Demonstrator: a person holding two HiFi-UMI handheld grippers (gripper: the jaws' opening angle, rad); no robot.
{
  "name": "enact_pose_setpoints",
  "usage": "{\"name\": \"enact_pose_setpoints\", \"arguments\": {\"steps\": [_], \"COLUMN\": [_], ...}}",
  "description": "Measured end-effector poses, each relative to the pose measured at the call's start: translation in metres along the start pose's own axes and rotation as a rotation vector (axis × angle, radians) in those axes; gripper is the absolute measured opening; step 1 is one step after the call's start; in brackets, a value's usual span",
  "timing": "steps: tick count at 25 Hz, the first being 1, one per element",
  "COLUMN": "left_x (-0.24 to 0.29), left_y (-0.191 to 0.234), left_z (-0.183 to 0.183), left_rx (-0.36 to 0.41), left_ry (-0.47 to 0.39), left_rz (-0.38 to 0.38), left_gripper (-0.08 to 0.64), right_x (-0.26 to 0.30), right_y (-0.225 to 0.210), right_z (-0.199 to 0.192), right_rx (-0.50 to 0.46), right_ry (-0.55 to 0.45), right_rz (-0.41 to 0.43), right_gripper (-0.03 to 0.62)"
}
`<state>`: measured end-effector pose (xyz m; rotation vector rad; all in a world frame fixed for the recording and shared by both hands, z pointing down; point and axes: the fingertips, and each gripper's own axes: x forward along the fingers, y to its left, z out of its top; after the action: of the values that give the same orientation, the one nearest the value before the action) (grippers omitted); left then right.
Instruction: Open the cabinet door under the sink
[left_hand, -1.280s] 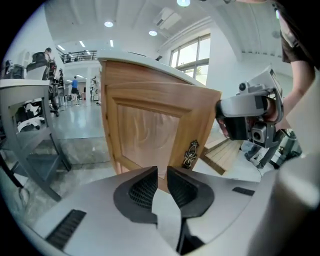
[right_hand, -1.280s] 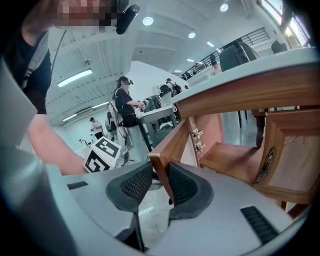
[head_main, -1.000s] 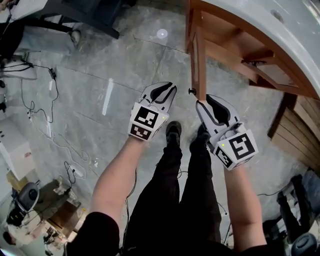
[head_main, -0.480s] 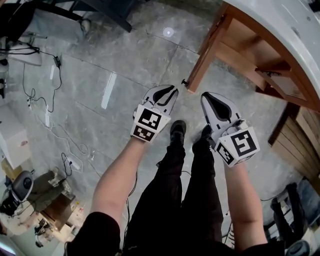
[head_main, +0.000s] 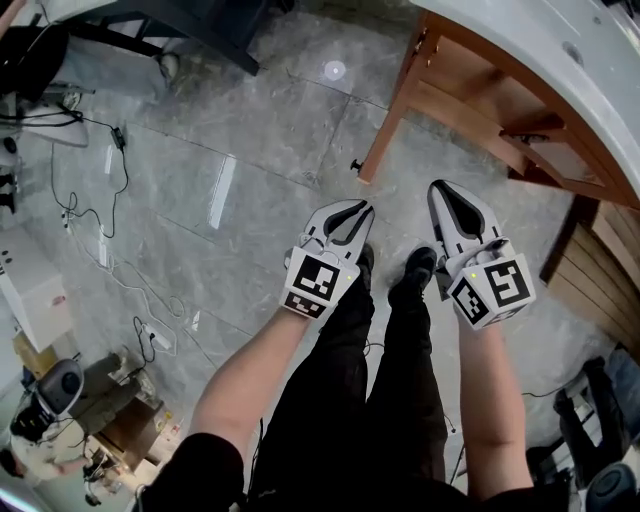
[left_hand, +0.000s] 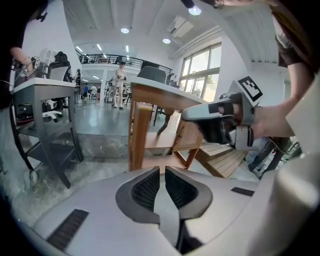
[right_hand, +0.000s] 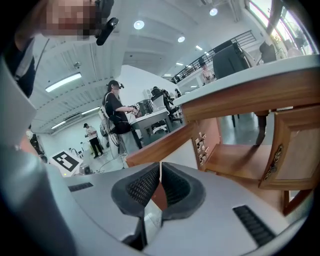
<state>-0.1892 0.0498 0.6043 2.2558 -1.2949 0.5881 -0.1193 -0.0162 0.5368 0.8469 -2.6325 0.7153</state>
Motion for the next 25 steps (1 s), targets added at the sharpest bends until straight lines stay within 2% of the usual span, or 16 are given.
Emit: {"name": "enact_pose_setpoints", "arguments": {"steps": [6,10,15,20,25], "left_x": [0.033,0.066,0.107,0.153,0.198], "left_y": [-0.067,-0.094,-0.134,-0.155,-0.165], "left_z": [0.037,0.061,0.083,0.099,0.119], "left_rx": [0.025,0.072,0.142,0.160,0.127], "left_ry": [-0.017,-0.017,0.002,0.021,0.025], "left_rz": [-0.108,-0.145,-0.197,-0.199,-0.183], "left_gripper": [0.048,0.046,0.041,0.040,0.037], "right_x": [-0.047,-0.090,-0.143,-0.180,-0.196], "right_y": [-0.039,-0.075,-0.118,-0.168,-0.210], "right_z": [0.015,0.007,-0.013,-0.020,-0.029], "right_rx": [0.009,0.065,0.106,0.153,0.168], "right_ry": [-0.056,-0.075,-0.090,-0.093,-0.092], "right_rz": [-0.078,-0.162,-0.222,-0.278,-0.276], "right_gripper": [0.015,0.015,0.015,0.015,0.015]}}
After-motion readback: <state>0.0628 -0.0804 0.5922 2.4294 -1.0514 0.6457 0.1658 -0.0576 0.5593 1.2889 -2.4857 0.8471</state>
